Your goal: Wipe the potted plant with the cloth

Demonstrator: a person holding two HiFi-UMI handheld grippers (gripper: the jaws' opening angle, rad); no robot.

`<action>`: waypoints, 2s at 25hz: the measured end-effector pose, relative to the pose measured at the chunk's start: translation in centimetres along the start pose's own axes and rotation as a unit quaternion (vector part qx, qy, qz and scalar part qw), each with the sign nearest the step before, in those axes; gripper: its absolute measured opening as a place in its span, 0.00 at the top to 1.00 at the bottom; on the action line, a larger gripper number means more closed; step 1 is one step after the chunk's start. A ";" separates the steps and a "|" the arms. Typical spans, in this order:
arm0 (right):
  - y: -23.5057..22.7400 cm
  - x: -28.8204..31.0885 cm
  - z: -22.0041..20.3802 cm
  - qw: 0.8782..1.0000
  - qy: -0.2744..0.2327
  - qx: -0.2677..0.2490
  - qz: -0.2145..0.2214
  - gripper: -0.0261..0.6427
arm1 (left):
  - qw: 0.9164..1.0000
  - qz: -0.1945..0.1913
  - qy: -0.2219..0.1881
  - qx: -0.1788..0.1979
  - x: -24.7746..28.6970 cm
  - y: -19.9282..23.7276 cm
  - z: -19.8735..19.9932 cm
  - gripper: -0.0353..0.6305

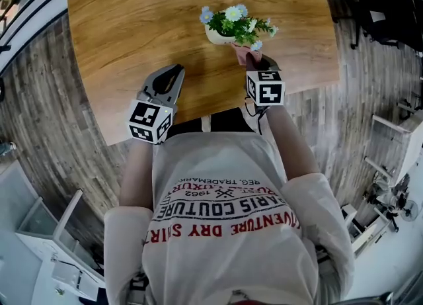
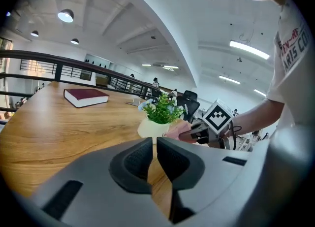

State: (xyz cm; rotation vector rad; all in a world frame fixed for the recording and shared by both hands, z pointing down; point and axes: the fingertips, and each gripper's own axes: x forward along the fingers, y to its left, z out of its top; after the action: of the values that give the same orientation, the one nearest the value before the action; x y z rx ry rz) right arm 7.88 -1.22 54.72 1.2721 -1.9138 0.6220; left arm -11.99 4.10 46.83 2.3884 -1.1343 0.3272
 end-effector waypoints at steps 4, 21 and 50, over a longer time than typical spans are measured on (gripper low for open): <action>-2.6 -1.0 0.0 0.999 -0.006 -0.052 -0.006 0.91 | 0.999 -0.018 -0.012 0.024 2.7 -1.3 0.6 0.60; -10.3 2.8 3.3 0.997 -0.017 -0.068 0.017 0.91 | 0.973 -0.095 0.000 0.212 14.4 -1.2 1.7 0.18; -10.6 5.2 4.8 0.999 -0.012 -0.033 0.015 0.91 | 0.939 -0.202 0.098 0.262 19.3 -2.3 0.9 0.14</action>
State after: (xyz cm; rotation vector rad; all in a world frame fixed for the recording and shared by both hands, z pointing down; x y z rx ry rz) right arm 14.95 -11.85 55.88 1.2176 -1.9602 0.5562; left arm 1.97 -7.90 53.08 2.8829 -0.4779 0.7821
